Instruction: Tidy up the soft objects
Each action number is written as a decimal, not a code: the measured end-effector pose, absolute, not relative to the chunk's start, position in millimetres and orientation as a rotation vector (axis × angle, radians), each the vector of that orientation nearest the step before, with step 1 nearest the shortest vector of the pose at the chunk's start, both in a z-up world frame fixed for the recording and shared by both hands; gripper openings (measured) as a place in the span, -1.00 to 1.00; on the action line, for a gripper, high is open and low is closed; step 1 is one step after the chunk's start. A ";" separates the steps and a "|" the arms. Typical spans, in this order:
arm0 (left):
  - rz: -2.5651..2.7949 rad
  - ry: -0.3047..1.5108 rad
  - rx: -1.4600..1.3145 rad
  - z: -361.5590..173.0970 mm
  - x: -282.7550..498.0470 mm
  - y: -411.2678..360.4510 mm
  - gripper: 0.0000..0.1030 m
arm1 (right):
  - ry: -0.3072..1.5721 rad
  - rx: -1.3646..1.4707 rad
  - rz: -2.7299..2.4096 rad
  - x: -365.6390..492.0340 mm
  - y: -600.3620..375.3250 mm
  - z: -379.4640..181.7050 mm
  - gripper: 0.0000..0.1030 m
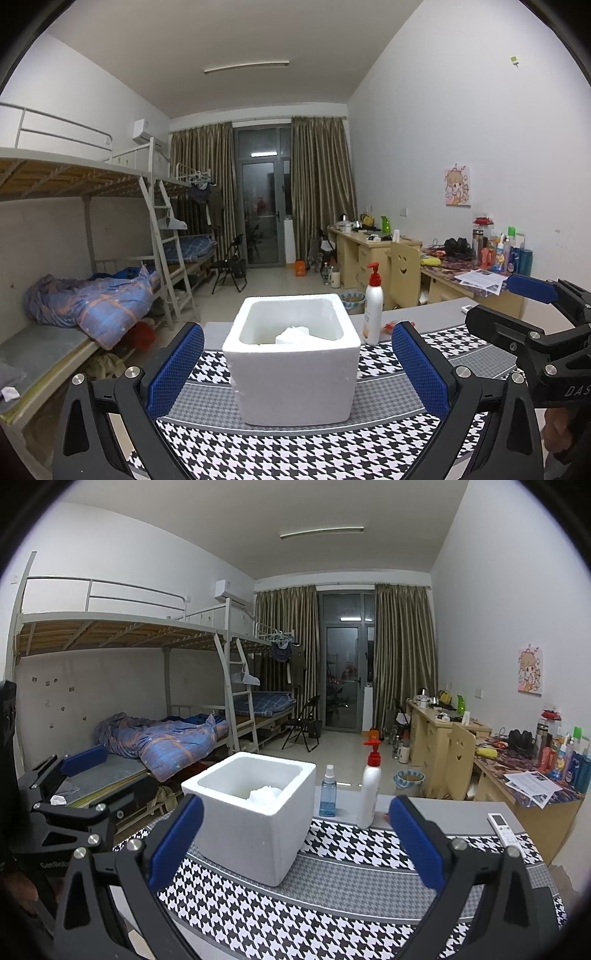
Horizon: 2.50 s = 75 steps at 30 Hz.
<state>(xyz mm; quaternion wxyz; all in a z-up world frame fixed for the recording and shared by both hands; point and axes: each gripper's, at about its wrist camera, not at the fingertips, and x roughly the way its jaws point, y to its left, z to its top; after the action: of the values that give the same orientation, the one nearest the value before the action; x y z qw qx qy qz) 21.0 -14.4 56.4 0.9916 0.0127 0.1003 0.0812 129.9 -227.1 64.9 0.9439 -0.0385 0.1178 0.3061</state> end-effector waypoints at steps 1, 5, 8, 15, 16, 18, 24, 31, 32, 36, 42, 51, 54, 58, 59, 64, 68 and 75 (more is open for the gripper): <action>0.159 0.199 0.026 56.2 20.1 -14.7 0.98 | 0.239 -0.078 0.622 129.3 -228.1 64.0 0.98; 0.153 0.196 0.023 54.2 17.7 -15.2 0.98 | 0.239 -0.081 0.613 126.6 -231.9 59.9 0.98; 0.148 0.194 0.013 52.1 17.0 -14.7 0.98 | 0.238 -0.081 0.609 125.2 -233.8 56.5 0.98; 0.132 0.208 -0.003 40.2 21.6 -11.8 0.98 | 0.234 -0.065 0.596 126.4 -239.3 49.3 0.98; 0.131 0.212 -0.007 38.0 22.4 -12.2 0.98 | 0.237 -0.065 0.599 127.2 -240.0 46.1 0.98; 0.130 0.217 -0.009 32.9 22.5 -13.4 0.98 | 0.237 -0.062 0.596 127.5 -242.0 41.5 0.98; 0.130 0.228 -0.004 23.2 22.3 -19.4 0.98 | 0.224 -0.043 0.575 122.7 -251.6 30.9 0.98; 0.100 0.220 -0.005 15.1 15.2 -25.4 0.98 | 0.230 -0.042 0.562 114.1 -257.6 22.5 0.98; 0.099 0.218 -0.008 14.0 14.0 -26.2 0.98 | 0.233 -0.040 0.564 113.3 -258.0 20.7 0.98; 0.110 0.223 -0.008 11.9 12.9 -26.0 0.98 | 0.240 -0.029 0.568 113.0 -260.4 14.2 0.98; 0.112 0.230 -0.019 7.9 11.8 -25.8 0.98 | 0.245 -0.023 0.555 115.0 -263.1 8.5 0.98; 0.098 0.233 -0.022 1.6 1.1 -29.4 0.98 | 0.253 -0.012 0.554 108.5 -268.1 3.2 0.98; 0.096 0.228 -0.019 2.1 -2.6 -29.9 0.98 | 0.256 -0.008 0.558 105.3 -269.4 1.0 0.98; 0.094 0.225 -0.013 1.0 -9.0 -31.7 0.98 | 0.254 -0.009 0.557 99.2 -271.0 -1.9 0.98; 0.093 0.227 -0.014 0.2 -9.9 -32.0 0.98 | 0.255 -0.011 0.558 97.8 -271.3 -2.9 0.98; 0.092 0.239 -0.003 -1.6 -10.8 -36.0 0.98 | 0.259 -0.017 0.553 94.1 -271.5 -5.6 0.98; 0.087 0.239 0.004 -1.4 -12.7 -36.9 0.98 | 0.257 -0.016 0.555 92.9 -273.0 -5.7 0.98; 0.085 0.237 0.004 -2.3 -13.6 -34.5 0.98 | 0.256 -0.023 0.553 92.7 -273.3 -7.3 0.98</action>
<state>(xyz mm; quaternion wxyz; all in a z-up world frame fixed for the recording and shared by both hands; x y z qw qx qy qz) -13.6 -34.5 -2.3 0.9921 0.0019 0.1183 0.0425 92.7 -273.3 -7.3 0.9538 -0.0112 0.1261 0.2724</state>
